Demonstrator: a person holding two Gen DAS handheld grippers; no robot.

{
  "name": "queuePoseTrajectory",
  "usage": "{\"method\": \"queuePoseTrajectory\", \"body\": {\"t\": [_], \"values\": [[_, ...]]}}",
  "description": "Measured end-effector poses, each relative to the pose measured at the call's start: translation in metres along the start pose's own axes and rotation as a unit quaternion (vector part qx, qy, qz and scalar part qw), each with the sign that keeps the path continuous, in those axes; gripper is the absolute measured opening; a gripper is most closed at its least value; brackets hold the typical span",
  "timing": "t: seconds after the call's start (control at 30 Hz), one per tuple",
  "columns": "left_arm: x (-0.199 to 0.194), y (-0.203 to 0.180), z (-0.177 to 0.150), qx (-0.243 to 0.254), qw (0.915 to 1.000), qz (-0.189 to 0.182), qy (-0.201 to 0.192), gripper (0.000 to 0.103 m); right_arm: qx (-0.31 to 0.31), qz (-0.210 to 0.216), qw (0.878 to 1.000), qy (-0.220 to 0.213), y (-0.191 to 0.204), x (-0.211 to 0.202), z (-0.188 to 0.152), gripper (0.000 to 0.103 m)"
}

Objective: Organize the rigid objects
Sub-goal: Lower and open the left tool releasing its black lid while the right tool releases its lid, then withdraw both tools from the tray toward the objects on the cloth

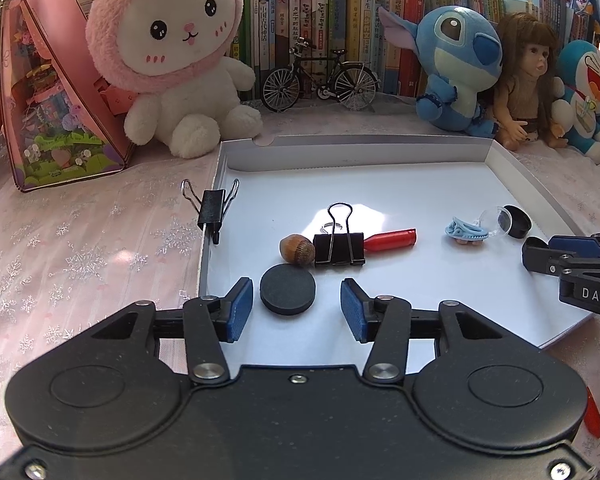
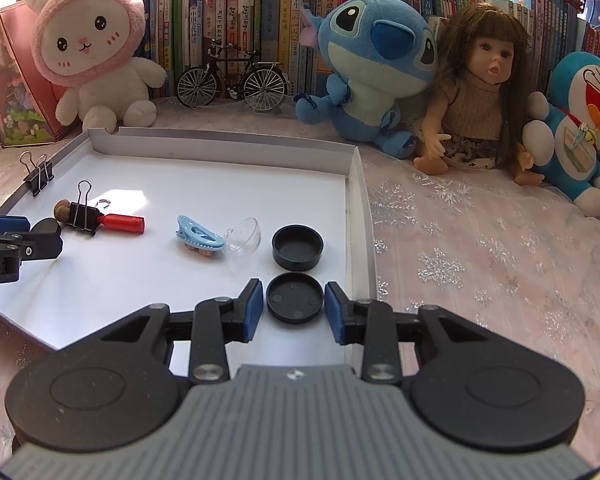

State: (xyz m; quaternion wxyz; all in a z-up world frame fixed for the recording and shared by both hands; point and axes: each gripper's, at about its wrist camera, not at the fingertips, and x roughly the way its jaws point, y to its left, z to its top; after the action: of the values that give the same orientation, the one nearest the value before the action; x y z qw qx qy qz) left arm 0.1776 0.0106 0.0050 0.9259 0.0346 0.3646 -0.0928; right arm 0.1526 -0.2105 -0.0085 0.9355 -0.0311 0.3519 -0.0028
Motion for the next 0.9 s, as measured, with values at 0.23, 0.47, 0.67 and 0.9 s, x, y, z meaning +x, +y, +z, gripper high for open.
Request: {"method": "queuePoseTrajectory", "body": {"t": [0.23,0.47,0.67,0.9], "values": [[-0.013,-0.006,-0.001,0.01,0.9999,-0.007,-0.01,0.056,0.003,0.003,1.0,-0.002,-0.001,-0.008,-0.003,0.055],[-0.027,-0.011,-0.005,0.015,0.9996,-0.012,-0.02,0.059,0.003,0.01,1.0,-0.013,-0.001,-0.021,-0.007,0.058],[-0.044,-0.016,-0.008,0.021,0.999,-0.024,-0.03,0.06,-0.01,0.016,0.999,-0.033,0.005,-0.039,-0.011,0.063],[-0.063,-0.022,-0.015,0.028,0.998,-0.034,-0.045,0.06,-0.013,0.029,0.998,-0.05,0.009,-0.057,-0.016,0.07]]}}
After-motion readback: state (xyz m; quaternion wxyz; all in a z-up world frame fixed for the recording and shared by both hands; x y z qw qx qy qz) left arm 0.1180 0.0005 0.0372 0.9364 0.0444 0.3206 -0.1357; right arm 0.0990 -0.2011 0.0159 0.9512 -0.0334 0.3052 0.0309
